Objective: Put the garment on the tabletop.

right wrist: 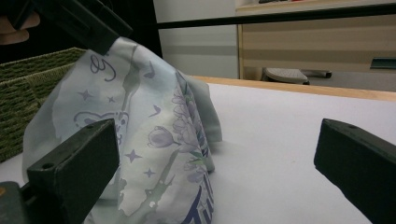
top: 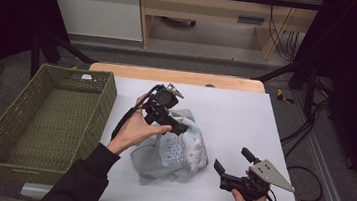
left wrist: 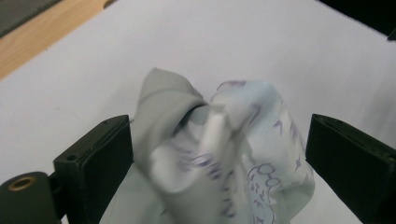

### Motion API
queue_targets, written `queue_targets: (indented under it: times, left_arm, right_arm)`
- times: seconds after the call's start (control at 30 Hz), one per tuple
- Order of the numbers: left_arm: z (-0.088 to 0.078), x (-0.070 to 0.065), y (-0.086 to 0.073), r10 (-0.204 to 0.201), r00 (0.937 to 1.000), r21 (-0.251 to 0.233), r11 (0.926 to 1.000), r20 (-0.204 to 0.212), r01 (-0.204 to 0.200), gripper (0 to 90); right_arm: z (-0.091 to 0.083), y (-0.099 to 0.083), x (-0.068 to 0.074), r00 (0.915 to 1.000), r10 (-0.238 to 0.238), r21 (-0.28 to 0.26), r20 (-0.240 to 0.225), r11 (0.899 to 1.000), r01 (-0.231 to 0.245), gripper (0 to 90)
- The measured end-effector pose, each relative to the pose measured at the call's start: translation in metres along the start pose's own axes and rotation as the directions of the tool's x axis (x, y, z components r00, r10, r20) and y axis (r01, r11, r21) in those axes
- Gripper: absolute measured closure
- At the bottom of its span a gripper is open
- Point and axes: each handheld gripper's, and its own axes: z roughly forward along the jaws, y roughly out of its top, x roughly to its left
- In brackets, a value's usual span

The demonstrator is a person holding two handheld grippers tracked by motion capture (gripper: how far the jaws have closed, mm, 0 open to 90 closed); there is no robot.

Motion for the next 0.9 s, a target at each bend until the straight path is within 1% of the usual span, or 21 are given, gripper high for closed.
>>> queue_targets:
  times: [0.03, 0.07, 0.1, 0.13, 0.23, 0.3, 0.43, 0.47, 0.5, 0.53, 0.57, 0.6, 0.63, 0.67, 0.73, 0.77, 0.8, 0.83, 0.87, 0.9]
  left_arm:
    - [-0.003, 0.001, -0.001, -0.004, 1.0000, -0.018, 0.9998, -0.006, 0.004, 5.9]
    - [-0.006, 0.001, -0.002, -0.006, 0.9999, -0.038, 0.9992, -0.015, 0.006, 5.7]
    - [-0.009, 0.003, -0.003, -0.003, 0.9997, -0.047, 0.9989, -0.023, 0.001, 5.4]
    - [-0.012, 0.003, -0.004, -0.016, 0.9995, -0.071, 0.9973, -0.027, 0.015, 5.0]
    - [-0.020, 0.005, -0.010, -0.025, 0.9992, -0.123, 0.9922, -0.033, 0.020, 5.2]
    - [-0.025, 0.006, -0.016, -0.028, 0.9992, -0.153, 0.9879, -0.028, 0.024, 5.6]
    - [-0.034, 0.009, -0.031, -0.041, 0.9988, -0.223, 0.9743, -0.027, 0.034, 5.7]
    - [-0.037, 0.010, -0.036, -0.046, 0.9987, -0.240, 0.9699, -0.023, 0.039, 5.7]
    - [-0.038, 0.010, -0.040, -0.051, 0.9985, -0.252, 0.9667, -0.018, 0.045, 6.3]
    - [-0.040, 0.011, -0.045, -0.053, 0.9983, -0.261, 0.9641, -0.023, 0.045, 6.0]
    - [-0.040, 0.011, -0.045, -0.053, 0.9983, -0.261, 0.9641, -0.023, 0.045, 6.0]
    - [-0.042, 0.012, -0.053, -0.056, 0.9977, -0.275, 0.9606, -0.040, 0.043, 6.0]
    - [-0.043, 0.012, -0.058, -0.060, 0.9974, -0.287, 0.9567, -0.040, 0.046, 6.1]
    - [-0.044, 0.013, -0.063, -0.066, 0.9973, -0.295, 0.9539, -0.032, 0.053, 6.6]
    - [-0.046, 0.015, -0.073, -0.075, 0.9965, -0.317, 0.9465, -0.036, 0.060, 6.7]
    - [-0.046, 0.015, -0.073, -0.075, 0.9965, -0.317, 0.9465, -0.036, 0.060, 6.5]
    - [-0.047, 0.016, -0.078, -0.083, 0.9959, -0.328, 0.9423, -0.036, 0.067, 6.2]
    - [-0.049, 0.018, -0.088, -0.091, 0.9951, -0.355, 0.9320, -0.038, 0.072, 6.3]
    - [-0.049, 0.018, -0.094, -0.098, 0.9944, -0.371, 0.9256, -0.041, 0.076, 6.3]
    - [-0.050, 0.019, -0.099, -0.103, 0.9939, -0.377, 0.9227, -0.039, 0.081, 6.4]
  right_arm:
    - [0.001, 0.000, -0.001, 0.9999, -0.011, -0.008, 0.010, 1.000, 0.011, 0.2]
    - [0.001, 0.000, -0.001, 0.9999, -0.009, -0.009, 0.008, 1.000, 0.009, 0.2]
    - [0.001, 0.000, -0.001, 0.9999, -0.011, -0.010, 0.009, 1.000, 0.011, 0.2]
    - [0.001, 0.000, -0.001, 0.9999, -0.001, -0.006, 0.010, 1.000, 0.001, 0.2]
    - [0.001, 0.000, -0.002, 0.9999, -0.010, -0.013, 0.007, 1.000, 0.011, 0.2]
    - [0.002, 0.000, -0.002, 0.9999, -0.012, -0.012, 0.004, 1.000, 0.012, 0.2]
    - [0.001, 0.000, -0.001, 1.0000, -0.005, -0.006, 0.007, 1.000, 0.005, 0.2]
    - [0.001, 0.000, -0.002, 0.9999, -0.011, -0.008, 0.005, 1.000, 0.011, 0.2]
    - [0.001, 0.000, -0.002, 1.0000, -0.008, -0.007, 0.006, 1.000, 0.008, 0.2]
    - [0.001, 0.000, -0.002, 0.9999, -0.007, -0.007, 0.008, 1.000, 0.007, 0.2]
    - [0.001, 0.000, -0.002, 0.9999, -0.007, -0.007, 0.008, 1.000, 0.007, 0.2]
    - [0.001, 0.000, -0.002, 0.9999, -0.007, -0.004, 0.009, 1.000, 0.007, 0.2]
    - [0.001, 0.000, -0.002, 0.9999, -0.002, -0.005, 0.010, 1.000, 0.002, 0.2]
    - [0.001, 0.000, -0.002, 1.0000, -0.003, -0.005, 0.009, 1.000, 0.003, 0.2]
    - [0.001, 0.001, -0.002, 0.9999, -0.014, -0.007, 0.009, 1.000, 0.014, 0.2]
    - [0.000, 0.001, -0.002, 0.9999, -0.014, -0.003, 0.007, 1.000, 0.014, 0.2]
    - [0.000, 0.001, -0.002, 0.9999, -0.014, -0.002, 0.008, 1.000, 0.014, 0.2]
    - [0.000, 0.001, -0.001, 0.9999, -0.004, -0.004, 0.009, 1.000, 0.004, 0.2]
    - [0.000, 0.001, -0.002, 0.9999, -0.014, -0.006, 0.010, 1.000, 0.014, 0.2]
    - [0.000, 0.002, -0.002, 0.9999, -0.009, -0.007, 0.011, 1.000, 0.009, 0.2]
